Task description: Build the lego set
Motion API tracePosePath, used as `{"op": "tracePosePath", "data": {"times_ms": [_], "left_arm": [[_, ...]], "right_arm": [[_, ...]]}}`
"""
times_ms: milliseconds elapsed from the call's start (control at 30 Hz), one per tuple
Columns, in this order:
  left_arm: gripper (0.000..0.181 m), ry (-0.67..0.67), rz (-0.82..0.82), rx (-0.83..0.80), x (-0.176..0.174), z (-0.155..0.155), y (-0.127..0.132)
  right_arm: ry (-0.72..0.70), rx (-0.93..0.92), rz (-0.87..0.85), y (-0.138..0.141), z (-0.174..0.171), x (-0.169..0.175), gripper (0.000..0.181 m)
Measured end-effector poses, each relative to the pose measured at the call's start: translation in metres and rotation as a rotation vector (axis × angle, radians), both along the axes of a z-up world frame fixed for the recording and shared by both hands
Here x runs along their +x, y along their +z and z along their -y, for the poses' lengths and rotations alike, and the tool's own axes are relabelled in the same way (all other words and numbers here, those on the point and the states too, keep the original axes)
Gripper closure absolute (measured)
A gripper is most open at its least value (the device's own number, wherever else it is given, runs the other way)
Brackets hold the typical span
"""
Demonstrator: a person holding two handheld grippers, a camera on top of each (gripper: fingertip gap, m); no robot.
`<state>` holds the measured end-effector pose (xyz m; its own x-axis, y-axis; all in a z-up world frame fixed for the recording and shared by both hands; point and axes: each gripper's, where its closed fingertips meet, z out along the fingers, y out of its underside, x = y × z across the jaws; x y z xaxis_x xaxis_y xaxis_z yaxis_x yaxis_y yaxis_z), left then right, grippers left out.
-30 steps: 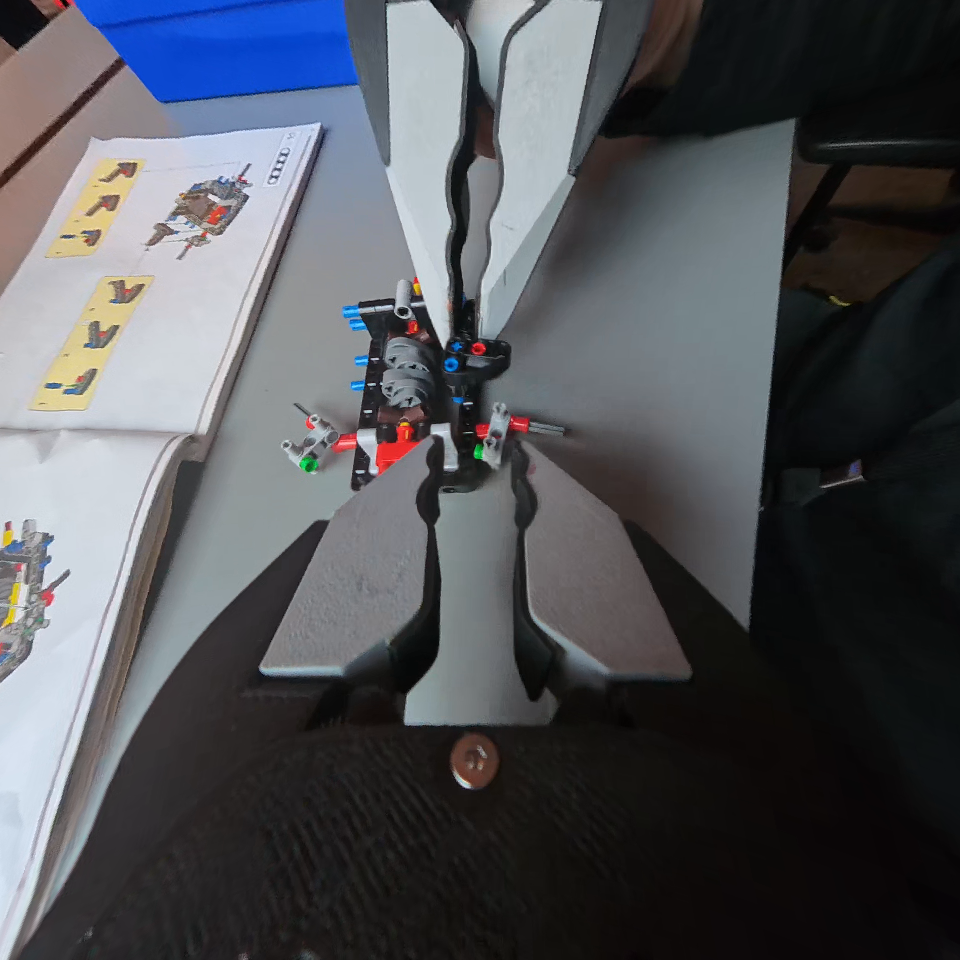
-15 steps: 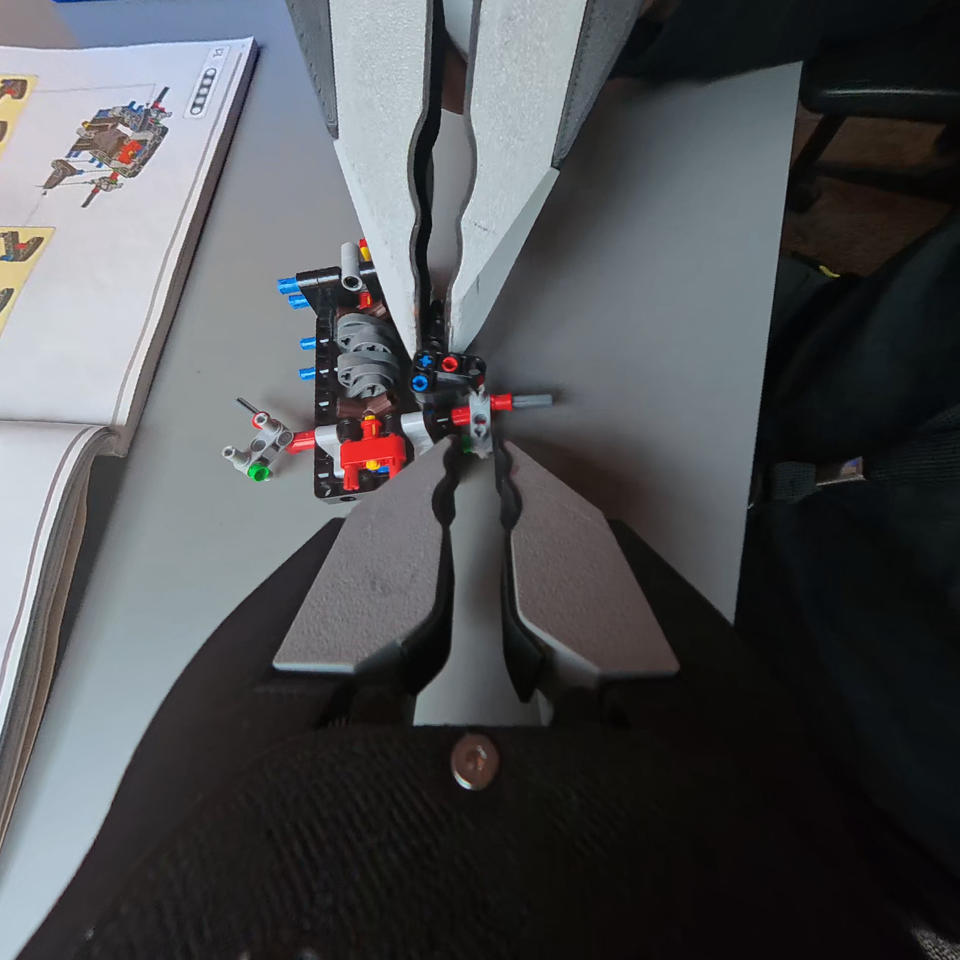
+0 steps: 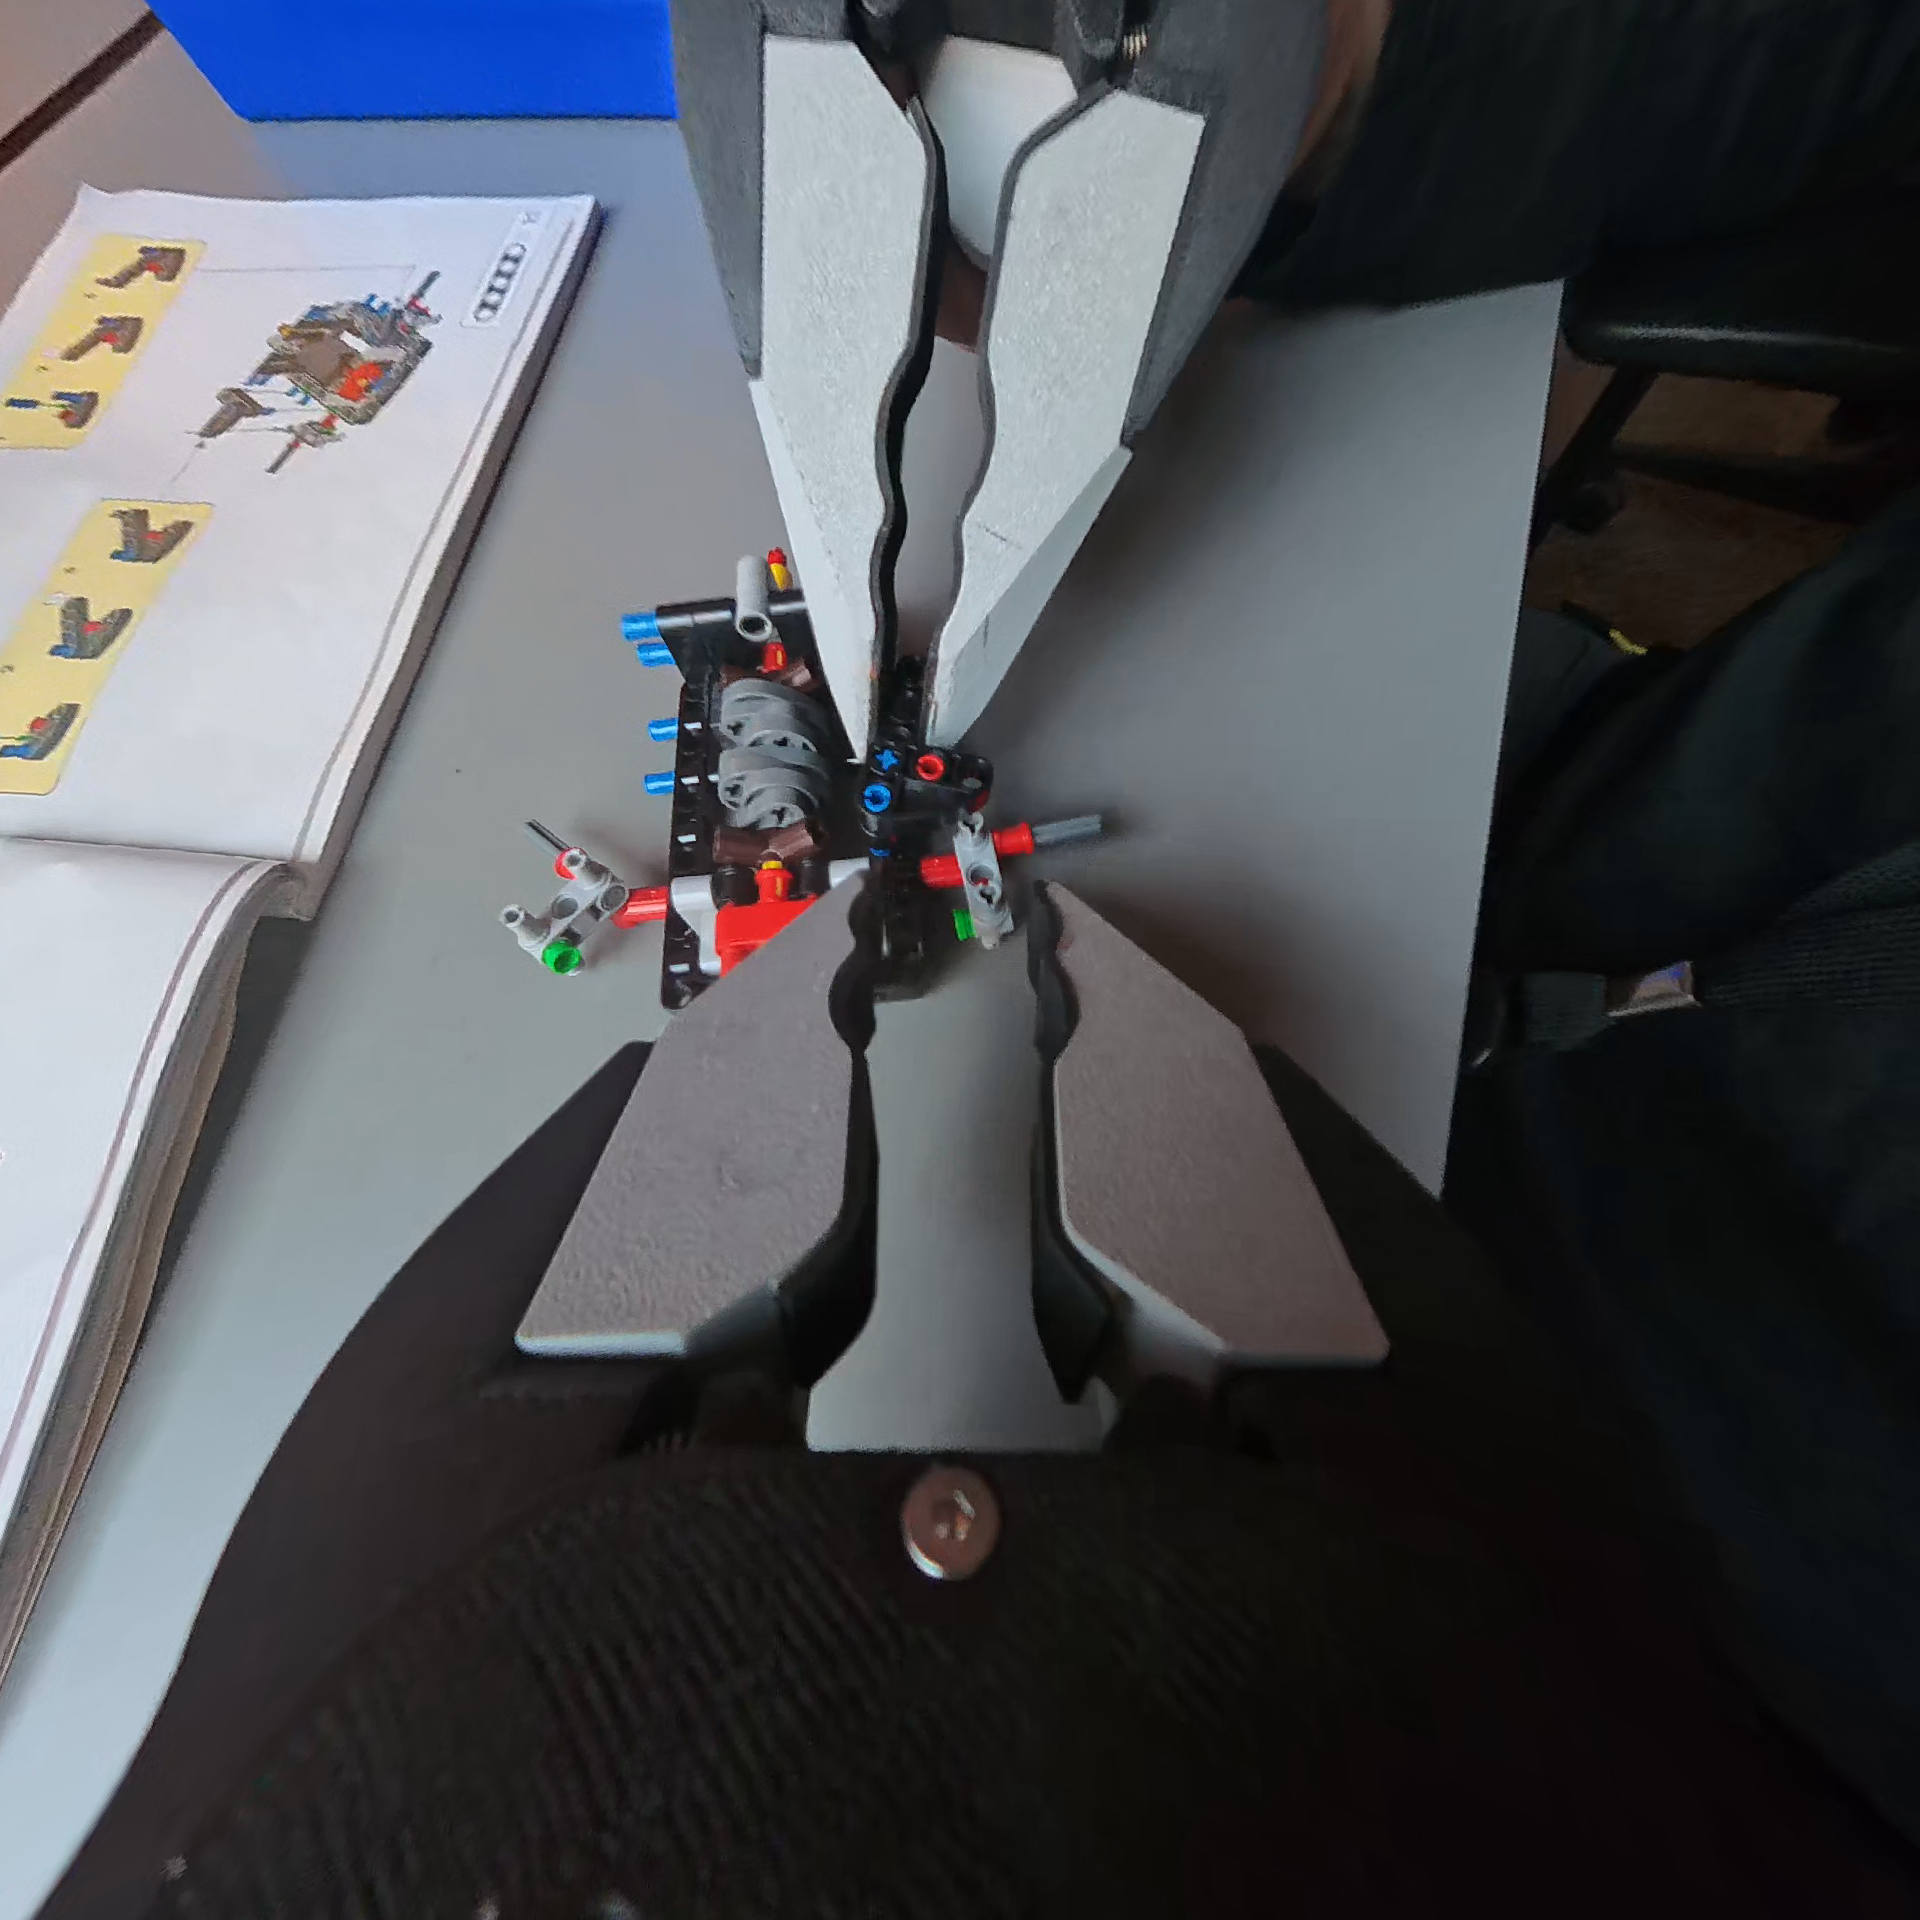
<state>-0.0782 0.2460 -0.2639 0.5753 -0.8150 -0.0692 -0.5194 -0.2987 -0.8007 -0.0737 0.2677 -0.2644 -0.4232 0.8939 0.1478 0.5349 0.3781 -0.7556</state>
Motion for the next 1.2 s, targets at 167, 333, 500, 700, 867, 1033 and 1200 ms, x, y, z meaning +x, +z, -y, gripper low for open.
{"op": "tracePosePath", "data": {"times_ms": [167, 333, 500, 700, 867, 1033, 1200], "left_arm": [[0.147, 0.035, 0.053, 0.010, 0.003, -0.008, 0.008], [0.154, 0.035, 0.063, -0.006, 0.011, -0.010, 0.008], [0.158, 0.048, 0.043, -0.022, 0.012, -0.011, 0.001], [0.158, 0.053, 0.036, 0.009, 0.012, -0.015, 0.005], [0.159, 0.054, 0.034, 0.030, 0.013, -0.016, 0.006], [0.159, 0.055, 0.069, 0.029, 0.012, -0.015, 0.008], [0.158, 0.065, 0.071, 0.052, 0.011, -0.016, 0.010]], "right_arm": [[0.007, 0.000, 0.006, -0.001, 0.003, -0.001, 0.178], [0.010, 0.018, 0.004, -0.001, 0.005, -0.001, 0.178], [0.015, 0.038, 0.007, -0.003, 0.005, -0.002, 0.178], [0.010, 0.063, -0.017, 0.000, 0.002, -0.002, 0.178], [0.023, 0.065, -0.031, 0.002, 0.001, 0.001, 0.174], [0.037, 0.033, -0.058, 0.007, 0.003, 0.002, 0.172], [0.035, 0.008, -0.072, 0.009, 0.000, 0.002, 0.175]]}}
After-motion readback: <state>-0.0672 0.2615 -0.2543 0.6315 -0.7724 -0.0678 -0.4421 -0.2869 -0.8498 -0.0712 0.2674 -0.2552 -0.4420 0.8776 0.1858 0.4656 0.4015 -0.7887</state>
